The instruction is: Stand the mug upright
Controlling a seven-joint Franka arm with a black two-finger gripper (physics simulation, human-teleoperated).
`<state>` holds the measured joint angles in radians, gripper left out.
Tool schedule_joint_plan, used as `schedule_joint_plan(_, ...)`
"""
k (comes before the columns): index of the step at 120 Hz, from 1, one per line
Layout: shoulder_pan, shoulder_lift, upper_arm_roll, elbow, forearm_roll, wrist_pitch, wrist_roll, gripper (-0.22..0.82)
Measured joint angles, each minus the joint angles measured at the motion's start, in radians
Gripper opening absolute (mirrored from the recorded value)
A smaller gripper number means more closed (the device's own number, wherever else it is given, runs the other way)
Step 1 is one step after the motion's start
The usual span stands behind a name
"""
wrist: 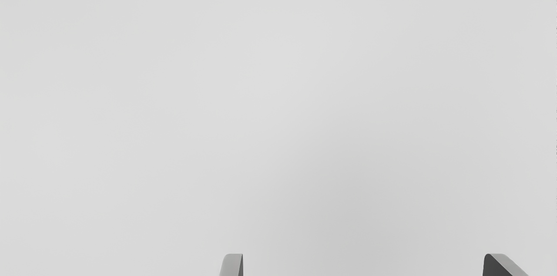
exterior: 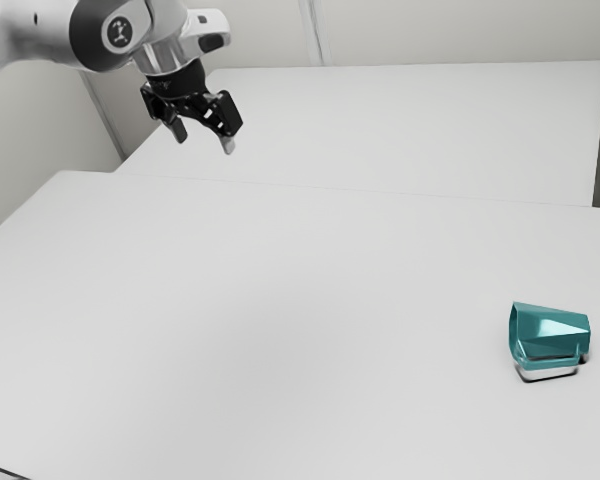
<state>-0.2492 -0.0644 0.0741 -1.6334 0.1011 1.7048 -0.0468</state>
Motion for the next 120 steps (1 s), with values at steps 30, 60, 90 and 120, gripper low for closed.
schedule_joint_plan(30,-0.015,0.018,-0.001,-0.017,-0.014,0.013,-0.010,0.60)
schedule_joint_plan(60,-0.015,0.141,-0.014,-0.018,-0.133,0.071,-0.021,0.60)
schedule_joint_plan(90,-0.045,0.295,-0.052,-0.017,-0.445,0.235,-0.025,0.60)
schedule_joint_plan(120,-0.119,0.389,-0.084,-0.036,-0.781,0.350,-0.031,0.60)
